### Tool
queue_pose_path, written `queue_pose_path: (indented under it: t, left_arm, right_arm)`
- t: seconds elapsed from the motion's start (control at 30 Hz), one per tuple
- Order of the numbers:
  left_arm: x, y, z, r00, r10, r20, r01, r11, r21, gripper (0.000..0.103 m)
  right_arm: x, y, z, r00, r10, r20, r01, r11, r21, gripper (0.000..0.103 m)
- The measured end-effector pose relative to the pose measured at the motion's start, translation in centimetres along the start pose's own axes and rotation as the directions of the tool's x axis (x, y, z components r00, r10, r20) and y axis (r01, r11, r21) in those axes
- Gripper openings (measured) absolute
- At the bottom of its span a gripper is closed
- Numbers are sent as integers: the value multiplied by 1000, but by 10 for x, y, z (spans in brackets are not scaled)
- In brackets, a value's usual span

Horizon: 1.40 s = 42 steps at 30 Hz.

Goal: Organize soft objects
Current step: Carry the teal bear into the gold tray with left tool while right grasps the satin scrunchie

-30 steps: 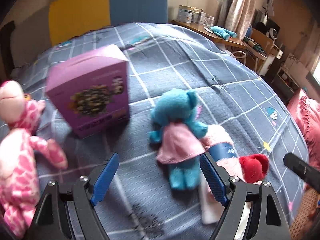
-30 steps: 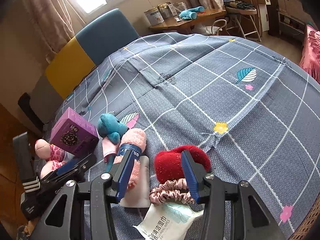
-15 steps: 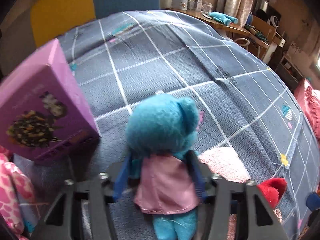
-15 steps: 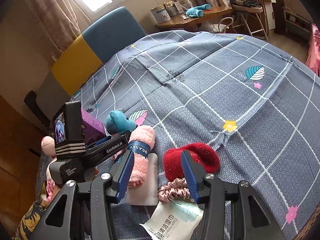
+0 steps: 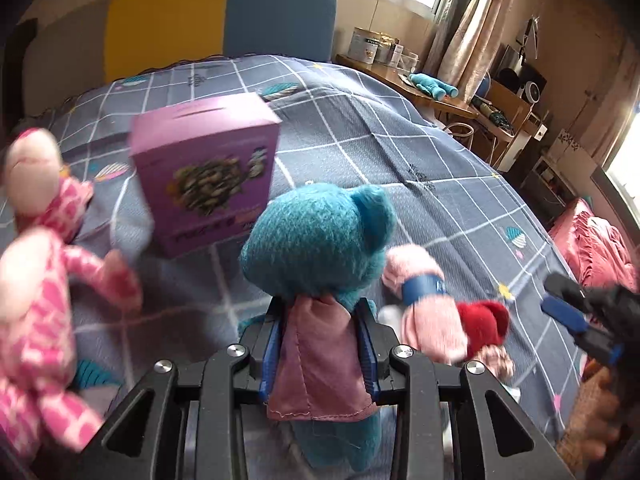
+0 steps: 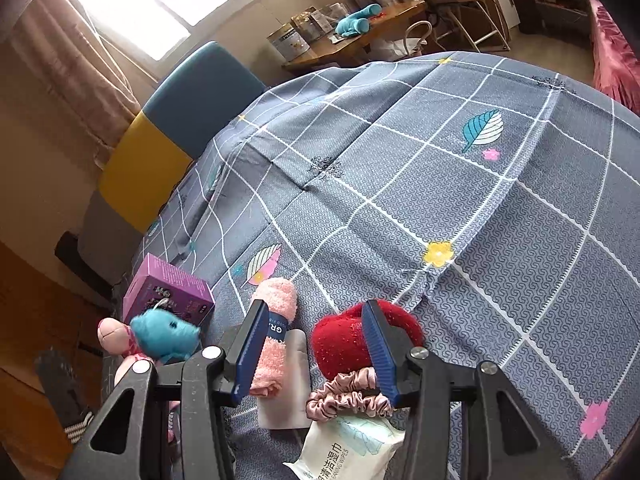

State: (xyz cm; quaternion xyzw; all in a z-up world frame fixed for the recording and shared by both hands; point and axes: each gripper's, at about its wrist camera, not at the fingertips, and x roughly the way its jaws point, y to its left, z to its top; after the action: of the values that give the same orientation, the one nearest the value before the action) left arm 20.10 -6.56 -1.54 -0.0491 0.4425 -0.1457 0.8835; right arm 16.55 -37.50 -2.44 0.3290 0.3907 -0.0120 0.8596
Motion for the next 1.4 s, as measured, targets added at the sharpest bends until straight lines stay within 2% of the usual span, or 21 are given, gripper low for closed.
queue_pose_path:
  t: [0.2,0.4,0.5,0.57,0.6,0.63,0.67,0.73,0.9,0.97,1.03,1.07,1.1,1.2,1.4]
  left_arm:
    - [-45,22,-52,1000,-27,0,27,999,-47,34]
    - [-75,34,-93,999,-46,-13,44,995,-87,34]
    - [-88,35,-102,998,-62,-5,61,992,-107,34]
    - [-98,35,-107,998,-69,9,70,992,-109,35]
    - [-102,35,-107,997,-74,16,75,991,-108,35]
    - [-106,35,-109,997,-79,20,81,991,-108,35]
    - [-110,37,-110,996,-82,25,84,990,-111,35]
    - [-117,38,-113,996,-88,34,92,989,-116,35]
    - [-135,44,-118,993,-95,65,103,986,-133,35]
    - [-141,46,-120,992,-97,78,107,984,-141,35]
    - [-146,47,-121,991,-96,88,108,984,-144,35]
    - [-149,48,-123,991,-95,93,108,984,-144,35]
    - [-152,49,-123,991,-93,100,106,984,-143,35]
    - [-157,54,-125,990,-85,113,101,984,-149,35]
    - [-171,66,-134,988,-76,136,101,978,-181,35]
  right_arm:
    - [18,-2,-5,994,-7,-110,8,1000,4,49]
    - [35,-2,-17,975,-98,-199,91,995,-40,50]
    - [44,-1,-25,952,-195,-236,174,979,-107,52]
    - [46,0,-28,944,-227,-239,199,971,-135,52]
    - [46,3,-29,942,-240,-234,207,966,-155,58]
    - [47,4,-31,940,-251,-232,214,961,-173,69]
    - [48,5,-32,937,-257,-236,217,959,-184,71]
    - [51,8,-37,929,-266,-258,216,954,-208,72]
    - [55,11,-43,910,-331,-248,265,927,-267,72]
    - [55,8,-42,905,-347,-246,281,922,-267,64]
    - [56,5,-42,891,-384,-241,314,907,-281,41]
    - [57,4,-41,891,-384,-240,318,908,-274,36]
    - [57,3,-40,895,-378,-239,313,911,-267,26]
    - [57,3,-40,894,-381,-237,316,909,-270,20]
    - [65,7,-42,885,-395,-245,318,899,-303,20]
